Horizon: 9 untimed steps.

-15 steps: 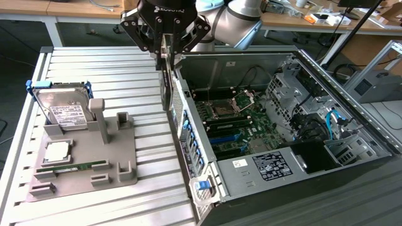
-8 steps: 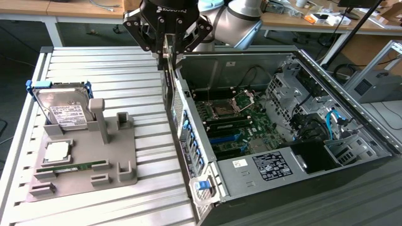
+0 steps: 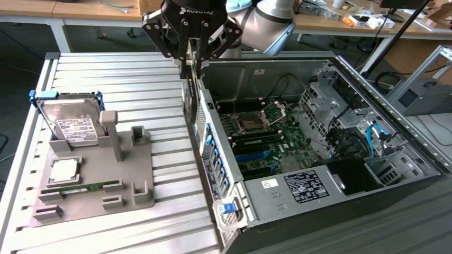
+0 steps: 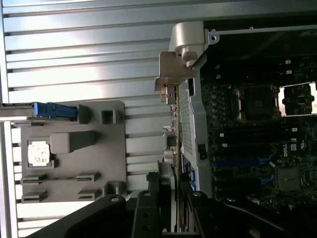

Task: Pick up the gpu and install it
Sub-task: 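Pick up the gpu and move the gpu toward the slot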

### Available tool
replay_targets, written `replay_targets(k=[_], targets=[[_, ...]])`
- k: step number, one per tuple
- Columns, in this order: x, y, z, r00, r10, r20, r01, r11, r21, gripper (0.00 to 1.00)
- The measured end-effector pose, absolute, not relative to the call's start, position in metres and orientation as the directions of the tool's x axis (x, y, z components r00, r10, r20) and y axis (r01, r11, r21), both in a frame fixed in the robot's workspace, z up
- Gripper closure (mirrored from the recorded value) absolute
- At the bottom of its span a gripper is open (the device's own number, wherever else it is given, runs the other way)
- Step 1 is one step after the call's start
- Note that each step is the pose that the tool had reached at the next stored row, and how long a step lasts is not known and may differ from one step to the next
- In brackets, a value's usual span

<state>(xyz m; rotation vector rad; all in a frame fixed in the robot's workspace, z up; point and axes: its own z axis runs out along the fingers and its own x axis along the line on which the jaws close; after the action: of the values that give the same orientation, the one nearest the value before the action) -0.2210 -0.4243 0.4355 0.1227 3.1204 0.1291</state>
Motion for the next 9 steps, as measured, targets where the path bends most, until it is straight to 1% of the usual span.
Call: replay_targets(k=[9], targets=[[-0.2153,-0.4243,0.4354,-0.997,0.079,-0.012,0.078,0.993,0.083,0.73]])
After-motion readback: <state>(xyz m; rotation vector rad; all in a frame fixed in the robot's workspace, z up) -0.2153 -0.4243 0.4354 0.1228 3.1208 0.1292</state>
